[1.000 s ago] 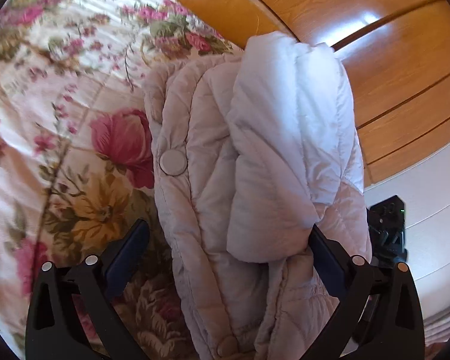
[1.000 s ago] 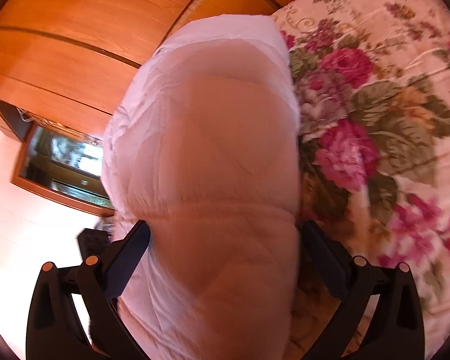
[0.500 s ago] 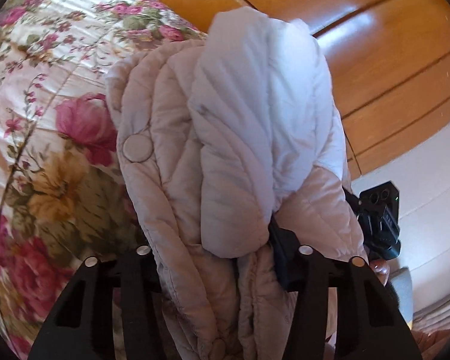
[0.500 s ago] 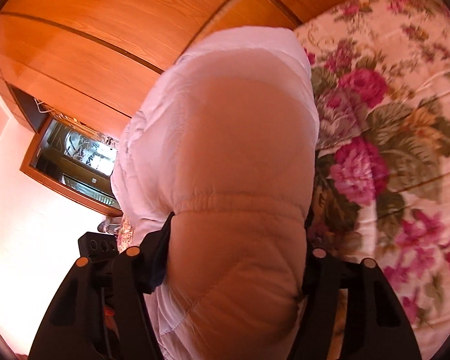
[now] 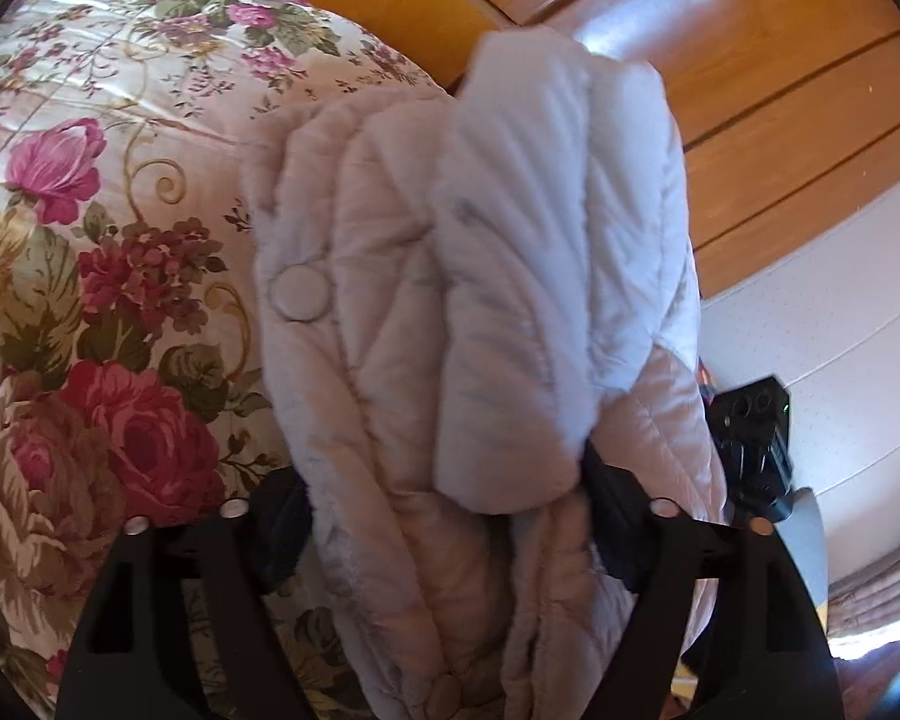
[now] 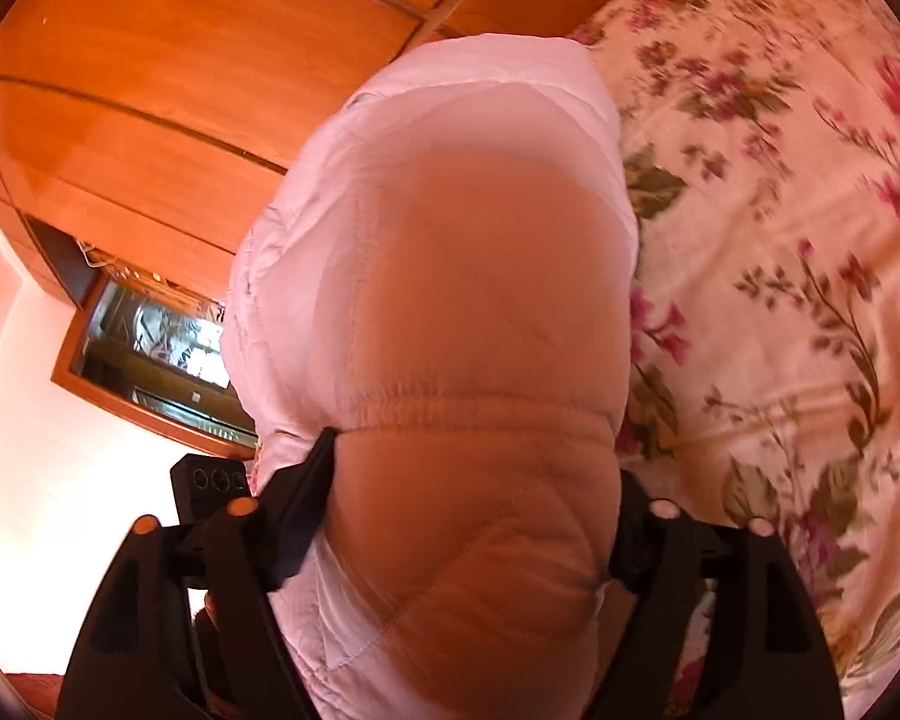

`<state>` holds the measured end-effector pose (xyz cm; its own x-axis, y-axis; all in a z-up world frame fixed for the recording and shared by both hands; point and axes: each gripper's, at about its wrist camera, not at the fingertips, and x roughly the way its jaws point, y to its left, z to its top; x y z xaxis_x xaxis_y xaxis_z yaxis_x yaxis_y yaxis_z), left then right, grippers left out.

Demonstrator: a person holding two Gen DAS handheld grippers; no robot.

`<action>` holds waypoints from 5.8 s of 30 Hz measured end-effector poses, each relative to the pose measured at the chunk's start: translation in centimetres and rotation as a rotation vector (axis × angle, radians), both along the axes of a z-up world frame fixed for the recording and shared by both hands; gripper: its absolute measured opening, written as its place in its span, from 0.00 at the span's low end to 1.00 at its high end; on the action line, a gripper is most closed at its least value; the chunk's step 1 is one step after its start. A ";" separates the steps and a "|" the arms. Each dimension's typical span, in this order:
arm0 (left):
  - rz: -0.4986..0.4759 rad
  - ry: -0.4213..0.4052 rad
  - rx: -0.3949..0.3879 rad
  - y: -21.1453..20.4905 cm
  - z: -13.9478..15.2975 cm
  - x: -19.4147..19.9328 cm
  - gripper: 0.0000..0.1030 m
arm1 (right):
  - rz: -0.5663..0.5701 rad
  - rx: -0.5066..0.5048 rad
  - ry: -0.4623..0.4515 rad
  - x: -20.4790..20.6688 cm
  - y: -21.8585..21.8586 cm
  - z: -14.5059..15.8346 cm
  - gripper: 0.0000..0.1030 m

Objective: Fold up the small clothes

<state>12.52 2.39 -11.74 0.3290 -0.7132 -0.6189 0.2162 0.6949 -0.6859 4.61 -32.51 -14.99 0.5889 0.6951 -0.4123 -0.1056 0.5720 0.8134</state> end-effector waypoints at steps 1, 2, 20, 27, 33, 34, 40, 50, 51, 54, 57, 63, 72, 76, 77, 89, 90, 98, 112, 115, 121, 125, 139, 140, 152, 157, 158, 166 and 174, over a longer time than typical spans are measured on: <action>0.005 0.004 0.001 0.3 -0.1 0.0 0.81 | 0.005 -0.009 -0.007 0.0 -0.3 0.2 0.75; 0.001 0.007 0.006 0.3 -0.2 0.0 0.82 | 0.008 -0.026 -0.012 0.0 -0.3 0.3 0.74; 0.014 -0.291 0.243 -5.8 4.4 9.5 0.32 | -0.122 -0.691 -0.547 5.7 5.0 10.1 0.49; 0.040 -0.319 0.347 -9.1 3.4 17.5 0.37 | -0.198 -0.664 -0.417 12.8 1.6 6.6 0.49; 0.087 -0.164 0.287 -9.4 0.5 20.6 0.63 | -0.250 -0.541 -0.330 14.7 -2.1 2.2 0.57; 0.094 -0.158 0.293 -9.4 -0.1 21.0 0.67 | -0.250 -0.534 -0.329 14.7 -2.3 2.1 0.58; 0.112 -0.199 0.282 -8.7 -1.2 19.8 0.73 | -0.262 -0.551 -0.318 15.1 -2.2 2.2 0.66; 0.302 -0.185 0.227 -5.7 0.5 13.5 0.87 | -0.433 -0.699 -0.333 10.4 -1.3 4.9 0.96; 0.314 -0.194 0.230 -5.4 1.0 12.4 0.87 | -0.437 -0.725 -0.341 9.2 -0.8 5.3 0.96; 0.331 -0.241 0.260 -5.4 2.1 10.4 0.89 | -0.460 -0.739 -0.351 6.3 0.2 5.7 0.98; 0.293 -0.265 0.325 -6.7 2.8 8.9 0.91 | -0.461 -0.784 -0.296 5.2 1.0 5.0 0.98; 0.264 -0.234 0.376 -7.5 0.5 9.0 0.91 | -0.442 -0.824 -0.182 6.5 1.0 2.6 0.98; 0.236 -0.319 0.518 -8.9 2.4 4.0 0.92 | -0.490 -0.833 -0.207 2.9 1.6 4.1 0.98; 0.257 -0.357 0.537 -8.9 3.1 1.6 0.96 | -0.477 -0.832 -0.193 0.9 2.1 4.4 0.98; 0.259 -0.363 0.525 -8.8 3.2 1.0 0.96 | -0.479 -0.834 -0.184 0.3 2.2 4.4 0.98; 0.308 -0.375 0.689 -8.8 4.6 -3.6 0.96 | -0.489 -0.817 -0.148 -3.9 4.1 5.1 0.98; 0.312 -0.377 0.692 -8.7 4.8 -3.9 0.96 | -0.487 -0.823 -0.157 -4.2 4.5 5.4 0.98; 0.355 -0.381 0.678 -7.9 6.4 -6.1 0.96 | -0.469 -0.861 -0.207 -7.2 7.6 6.4 0.98; 0.347 -0.427 0.674 -7.9 8.2 -8.3 0.96 | -0.511 -0.907 -0.263 -10.0 9.0 8.2 0.98; 0.353 -0.423 0.663 -7.8 8.4 -8.4 0.96 | -0.516 -0.931 -0.274 -10.2 9.2 8.4 0.98; 0.339 -0.448 0.670 -8.3 8.8 -8.8 0.96 | -0.524 -0.917 -0.273 -10.2 9.0 8.6 0.98; 0.337 -0.453 0.670 -8.5 8.9 -8.9 0.96 | -0.531 -0.912 -0.278 -10.3 8.8 8.9 0.98; 0.341 -0.453 0.665 -8.5 9.1 -8.9 0.96 | -0.525 -0.897 -0.268 -10.2 8.6 8.8 0.98; 0.342 -0.452 0.665 -8.4 9.1 -8.9 0.96 | -0.526 -0.899 -0.269 -10.2 8.6 8.8 0.98; 0.345 -0.452 0.666 -8.4 8.9 -8.9 0.97 | -0.520 -0.890 -0.259 -10.2 8.6 8.7 0.98; 0.346 -0.449 0.664 -8.3 8.9 -8.9 0.97 | -0.517 -0.888 -0.255 -10.1 8.5 8.6 0.98; 0.346 -0.450 0.664 -8.2 8.9 -8.9 0.96 | -0.515 -0.888 -0.255 -10.0 8.5 8.6 0.98; 0.357 -0.439 0.657 -7.9 8.8 -8.8 0.97 | -0.512 -0.889 -0.254 -10.0 8.5 8.5 0.98; 0.349 -0.441 0.654 -8.0 8.8 -8.8 0.97 | -0.510 -0.888 -0.253 -10.0 8.5 8.5 0.98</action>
<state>3.72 -5.61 -2.95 0.7698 -0.0715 -0.6343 0.0690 0.9972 -0.0287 -5.39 -24.03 -6.50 0.8664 -0.1500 -0.4763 0.2069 0.9759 0.0689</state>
